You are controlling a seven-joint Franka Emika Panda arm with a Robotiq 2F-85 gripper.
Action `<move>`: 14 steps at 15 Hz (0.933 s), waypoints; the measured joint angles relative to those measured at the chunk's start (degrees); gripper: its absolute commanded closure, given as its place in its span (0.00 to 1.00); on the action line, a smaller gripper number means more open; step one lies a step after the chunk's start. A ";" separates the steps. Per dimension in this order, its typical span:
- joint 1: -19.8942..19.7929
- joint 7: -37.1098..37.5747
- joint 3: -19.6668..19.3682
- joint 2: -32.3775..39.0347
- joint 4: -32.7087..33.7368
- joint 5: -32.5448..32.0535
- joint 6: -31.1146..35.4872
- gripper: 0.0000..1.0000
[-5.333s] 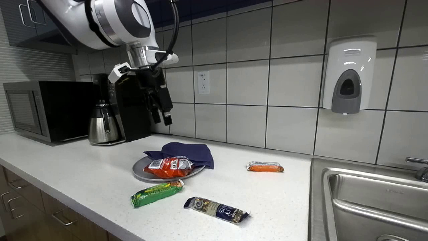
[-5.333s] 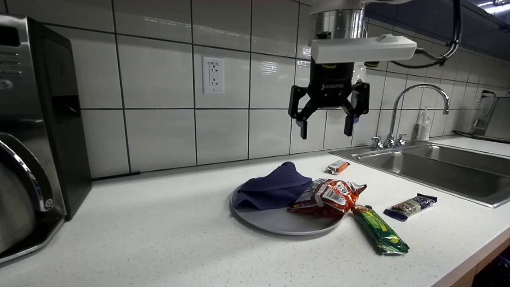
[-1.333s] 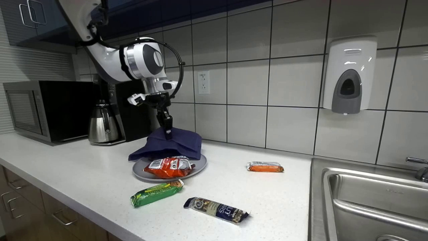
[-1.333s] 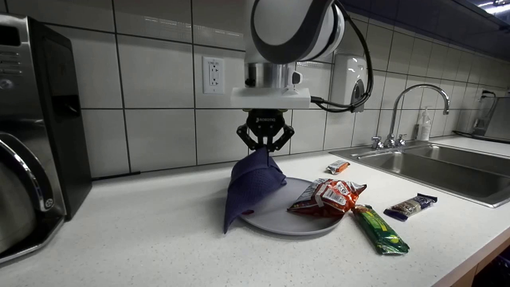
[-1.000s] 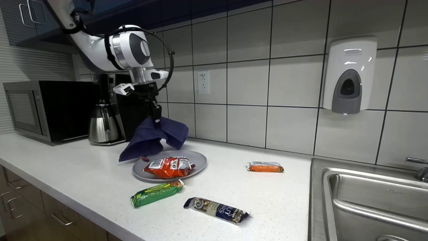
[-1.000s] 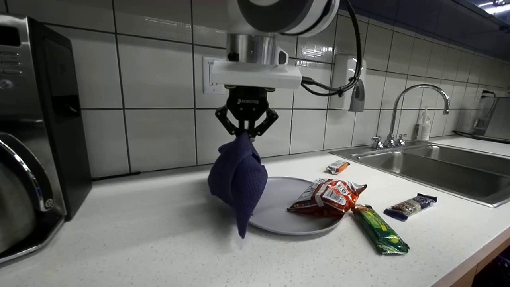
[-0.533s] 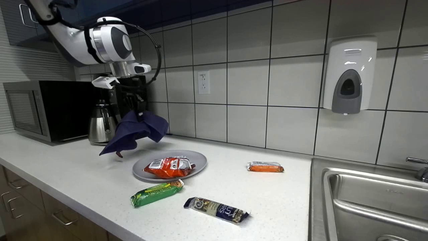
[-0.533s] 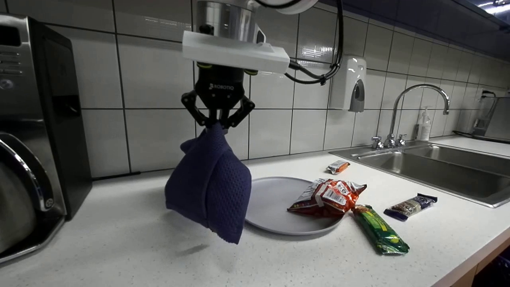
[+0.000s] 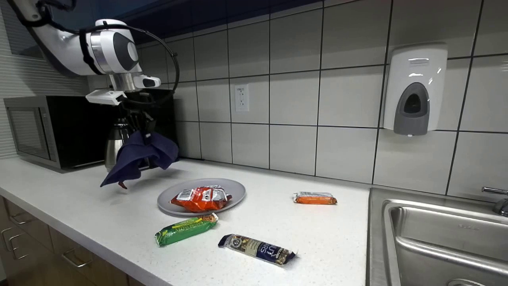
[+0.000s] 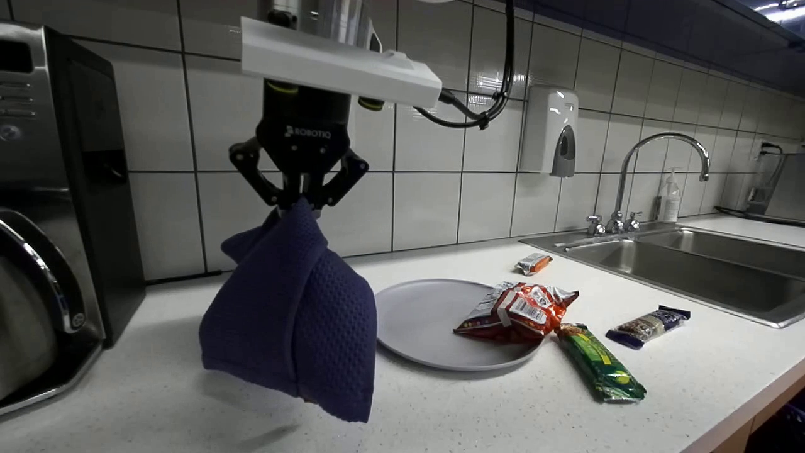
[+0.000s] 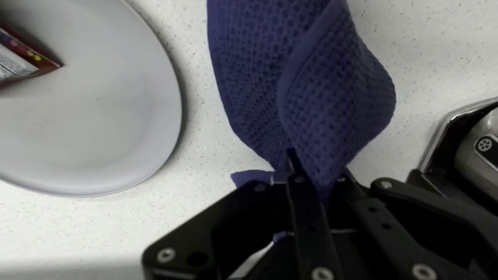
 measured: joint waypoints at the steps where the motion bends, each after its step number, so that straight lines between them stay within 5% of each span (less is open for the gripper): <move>1: 0.08 -0.75 0.20 0.03 -0.12 0.40 0.00 0.99; 14: 0.36 -4.69 -1.61 6.14 1.01 0.07 2.10 0.99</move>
